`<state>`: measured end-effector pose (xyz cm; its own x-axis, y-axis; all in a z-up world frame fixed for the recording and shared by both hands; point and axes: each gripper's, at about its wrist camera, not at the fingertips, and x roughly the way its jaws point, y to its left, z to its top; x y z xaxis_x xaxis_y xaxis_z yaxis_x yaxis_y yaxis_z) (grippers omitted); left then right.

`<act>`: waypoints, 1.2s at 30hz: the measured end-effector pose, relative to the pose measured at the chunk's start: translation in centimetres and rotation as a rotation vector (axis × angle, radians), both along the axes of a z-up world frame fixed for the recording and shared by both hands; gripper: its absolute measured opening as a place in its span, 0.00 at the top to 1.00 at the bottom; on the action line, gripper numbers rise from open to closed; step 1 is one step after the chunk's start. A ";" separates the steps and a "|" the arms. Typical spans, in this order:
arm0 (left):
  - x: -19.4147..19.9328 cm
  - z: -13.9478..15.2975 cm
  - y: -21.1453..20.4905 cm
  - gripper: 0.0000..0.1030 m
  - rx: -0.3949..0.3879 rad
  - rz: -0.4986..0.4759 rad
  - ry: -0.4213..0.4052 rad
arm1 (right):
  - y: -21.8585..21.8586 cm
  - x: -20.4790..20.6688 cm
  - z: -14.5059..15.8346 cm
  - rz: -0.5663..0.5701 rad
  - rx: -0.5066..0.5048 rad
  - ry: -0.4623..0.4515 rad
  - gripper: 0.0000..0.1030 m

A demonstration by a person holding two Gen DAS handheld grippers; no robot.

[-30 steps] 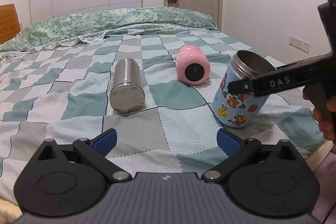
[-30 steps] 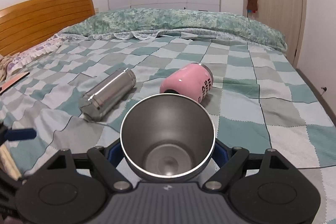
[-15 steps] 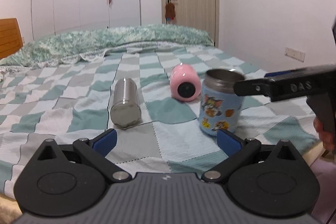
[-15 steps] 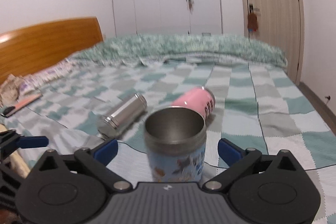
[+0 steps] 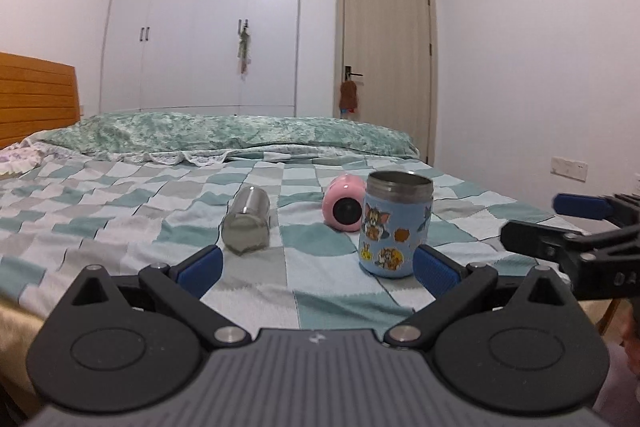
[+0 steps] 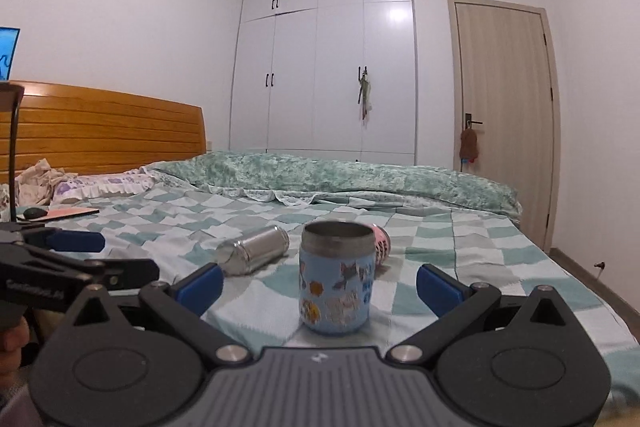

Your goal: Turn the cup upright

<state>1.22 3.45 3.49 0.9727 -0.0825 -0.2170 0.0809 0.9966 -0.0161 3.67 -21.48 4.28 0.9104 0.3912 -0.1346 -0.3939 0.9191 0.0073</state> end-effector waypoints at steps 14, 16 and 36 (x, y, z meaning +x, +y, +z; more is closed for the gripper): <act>-0.4 -3.5 -0.6 0.00 0.019 0.056 -0.091 | -1.9 -1.6 -3.2 -0.068 0.019 -0.046 0.00; -0.4 -3.5 -0.5 0.00 0.016 0.057 -0.096 | -2.0 -1.5 -3.2 -0.072 0.023 -0.047 0.00; -0.7 -3.6 -0.4 0.00 0.009 0.055 -0.106 | -2.0 -1.6 -3.4 -0.075 0.029 -0.054 0.00</act>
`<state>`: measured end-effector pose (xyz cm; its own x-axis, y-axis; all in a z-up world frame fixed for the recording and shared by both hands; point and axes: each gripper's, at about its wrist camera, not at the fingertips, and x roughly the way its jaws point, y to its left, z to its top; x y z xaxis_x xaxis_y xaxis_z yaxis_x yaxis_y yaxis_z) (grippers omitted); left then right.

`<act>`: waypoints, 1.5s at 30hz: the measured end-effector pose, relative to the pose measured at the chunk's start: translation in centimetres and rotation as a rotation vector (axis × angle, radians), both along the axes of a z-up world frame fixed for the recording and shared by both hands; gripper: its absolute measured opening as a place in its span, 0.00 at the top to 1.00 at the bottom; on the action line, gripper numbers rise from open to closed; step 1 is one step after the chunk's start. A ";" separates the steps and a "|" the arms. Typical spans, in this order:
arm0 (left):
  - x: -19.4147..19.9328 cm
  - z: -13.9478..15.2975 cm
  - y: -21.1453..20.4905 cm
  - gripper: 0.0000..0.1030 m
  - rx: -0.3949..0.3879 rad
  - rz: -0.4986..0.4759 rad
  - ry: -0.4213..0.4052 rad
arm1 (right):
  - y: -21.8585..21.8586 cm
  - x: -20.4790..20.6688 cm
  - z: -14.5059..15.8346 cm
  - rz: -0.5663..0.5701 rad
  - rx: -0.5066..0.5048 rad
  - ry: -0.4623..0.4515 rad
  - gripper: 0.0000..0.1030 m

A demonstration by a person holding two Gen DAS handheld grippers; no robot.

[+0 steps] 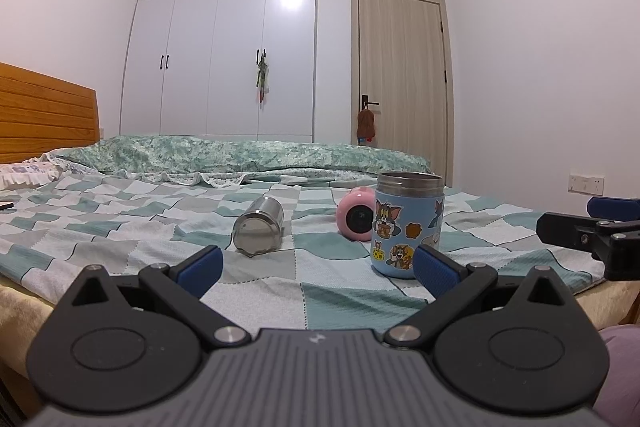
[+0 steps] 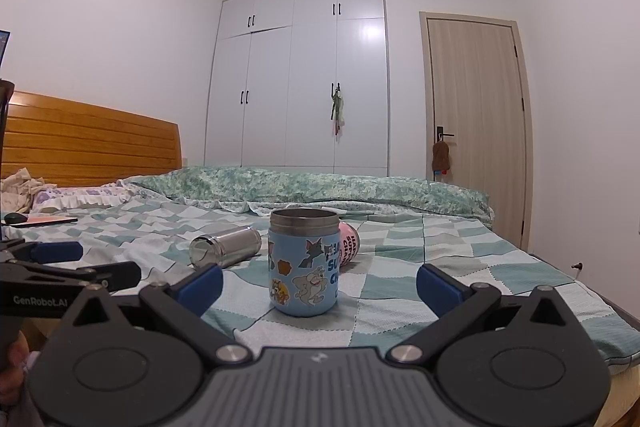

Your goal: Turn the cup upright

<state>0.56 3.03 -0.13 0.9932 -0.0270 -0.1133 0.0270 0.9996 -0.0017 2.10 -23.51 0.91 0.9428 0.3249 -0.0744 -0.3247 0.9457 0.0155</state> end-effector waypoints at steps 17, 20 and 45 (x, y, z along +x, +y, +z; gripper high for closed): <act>-0.3 0.2 0.0 0.00 -0.006 -0.007 -0.005 | 0.0 0.0 0.0 0.001 0.000 -0.001 0.00; -0.3 0.2 -0.1 0.00 -0.006 -0.008 -0.005 | 0.0 0.0 0.0 0.000 0.000 -0.001 0.00; -0.3 0.2 -0.2 0.00 -0.012 -0.013 -0.007 | 0.1 -0.1 0.0 0.000 0.000 -0.002 0.00</act>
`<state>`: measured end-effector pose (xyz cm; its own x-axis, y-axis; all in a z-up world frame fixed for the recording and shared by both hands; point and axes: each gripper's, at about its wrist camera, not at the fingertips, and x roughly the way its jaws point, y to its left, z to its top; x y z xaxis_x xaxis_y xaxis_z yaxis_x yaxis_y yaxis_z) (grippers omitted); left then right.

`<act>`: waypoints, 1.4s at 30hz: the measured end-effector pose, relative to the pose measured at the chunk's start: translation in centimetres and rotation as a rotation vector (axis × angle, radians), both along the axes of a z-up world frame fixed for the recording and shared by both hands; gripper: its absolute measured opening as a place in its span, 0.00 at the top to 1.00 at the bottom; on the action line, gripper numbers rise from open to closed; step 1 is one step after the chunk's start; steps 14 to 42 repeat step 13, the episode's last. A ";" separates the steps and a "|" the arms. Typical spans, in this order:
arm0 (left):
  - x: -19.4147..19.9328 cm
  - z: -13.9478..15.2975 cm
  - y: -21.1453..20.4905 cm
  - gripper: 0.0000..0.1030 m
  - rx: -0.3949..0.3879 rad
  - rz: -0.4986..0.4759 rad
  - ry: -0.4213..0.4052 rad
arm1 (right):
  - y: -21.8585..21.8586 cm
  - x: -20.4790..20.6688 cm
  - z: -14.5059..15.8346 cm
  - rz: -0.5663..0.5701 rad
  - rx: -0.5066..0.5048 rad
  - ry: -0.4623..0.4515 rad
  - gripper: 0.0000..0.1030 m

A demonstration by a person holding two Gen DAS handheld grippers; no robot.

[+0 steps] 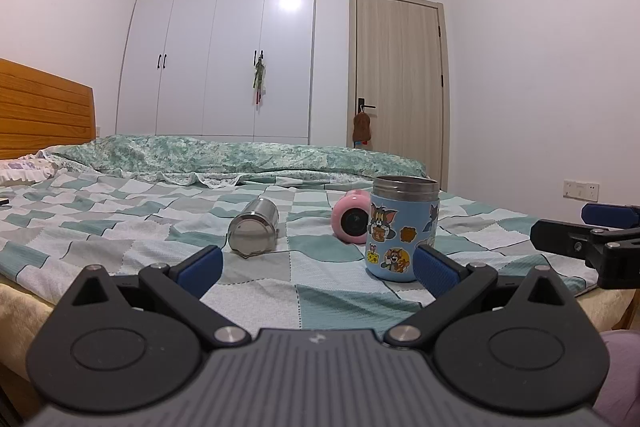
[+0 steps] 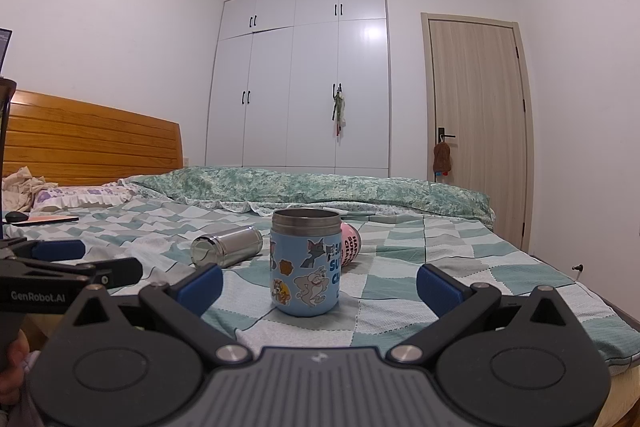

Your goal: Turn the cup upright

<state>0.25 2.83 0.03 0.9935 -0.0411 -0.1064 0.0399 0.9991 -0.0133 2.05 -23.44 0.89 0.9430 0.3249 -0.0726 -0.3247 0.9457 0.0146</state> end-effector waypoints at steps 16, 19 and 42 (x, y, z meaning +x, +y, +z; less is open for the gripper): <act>-0.1 0.0 0.0 0.00 -0.011 -0.007 -0.001 | 0.0 0.0 0.0 0.001 -0.002 -0.002 0.00; -0.1 0.0 0.0 0.00 -0.011 -0.007 -0.001 | 0.0 0.0 0.0 0.001 -0.002 -0.002 0.00; -0.1 0.0 0.0 0.00 -0.011 -0.007 -0.001 | 0.0 0.0 0.0 0.001 -0.002 -0.002 0.00</act>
